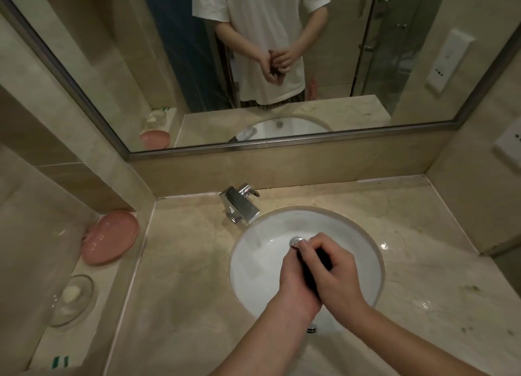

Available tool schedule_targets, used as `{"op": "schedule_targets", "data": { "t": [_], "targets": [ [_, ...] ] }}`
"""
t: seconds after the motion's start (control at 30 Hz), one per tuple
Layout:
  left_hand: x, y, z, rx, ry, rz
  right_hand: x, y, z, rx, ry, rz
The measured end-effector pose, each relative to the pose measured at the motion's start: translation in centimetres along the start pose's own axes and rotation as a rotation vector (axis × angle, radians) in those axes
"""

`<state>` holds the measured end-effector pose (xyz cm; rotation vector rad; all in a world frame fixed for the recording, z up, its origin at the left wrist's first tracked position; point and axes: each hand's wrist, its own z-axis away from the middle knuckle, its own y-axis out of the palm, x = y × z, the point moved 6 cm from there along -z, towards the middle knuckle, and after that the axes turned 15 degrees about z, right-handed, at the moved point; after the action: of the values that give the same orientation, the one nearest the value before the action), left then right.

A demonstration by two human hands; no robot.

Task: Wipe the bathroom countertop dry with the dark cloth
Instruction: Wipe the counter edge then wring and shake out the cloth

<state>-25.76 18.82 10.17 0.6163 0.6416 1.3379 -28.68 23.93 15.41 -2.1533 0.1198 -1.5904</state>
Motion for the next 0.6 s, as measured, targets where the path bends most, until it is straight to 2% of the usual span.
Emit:
{"op": "schedule_targets", "data": {
  "t": [0.07, 0.17, 0.3, 0.43, 0.5, 0.53, 0.6],
  "targets": [
    [-0.4, -0.8, -0.5, -0.136, 0.134, 0.017, -0.5, 1.0, 0.5, -0.053, 0.322, -0.185],
    [-1.9, -1.0, 0.4, -0.281, 0.328, -0.120, -1.9, 2.0, 0.8, -0.112, 0.615, -0.302],
    [-3.0, -1.6, 0.5, -0.392, 0.565, -0.362, -4.1, 3.5, 1.2, -0.083, 0.847, -0.420],
    [-4.4, -2.3, 0.2, -0.401, 0.785, -0.704, -6.1, 4.8, 1.9, -0.056, 1.040, -0.488],
    [-4.5, -2.3, -0.1, -0.356, 0.807, -0.744, -6.2, 5.0, 1.4, -0.077, 1.015, -0.458],
    [-4.4, -2.3, -0.2, -0.335, 0.756, -0.727, -6.0, 4.5, 0.8, -0.107, 0.939, -0.404],
    [-4.1, -2.7, -0.1, -0.313, 0.596, -0.659, -5.3, 2.9, -1.0, -0.149, 0.651, -0.238]
  ]
}}
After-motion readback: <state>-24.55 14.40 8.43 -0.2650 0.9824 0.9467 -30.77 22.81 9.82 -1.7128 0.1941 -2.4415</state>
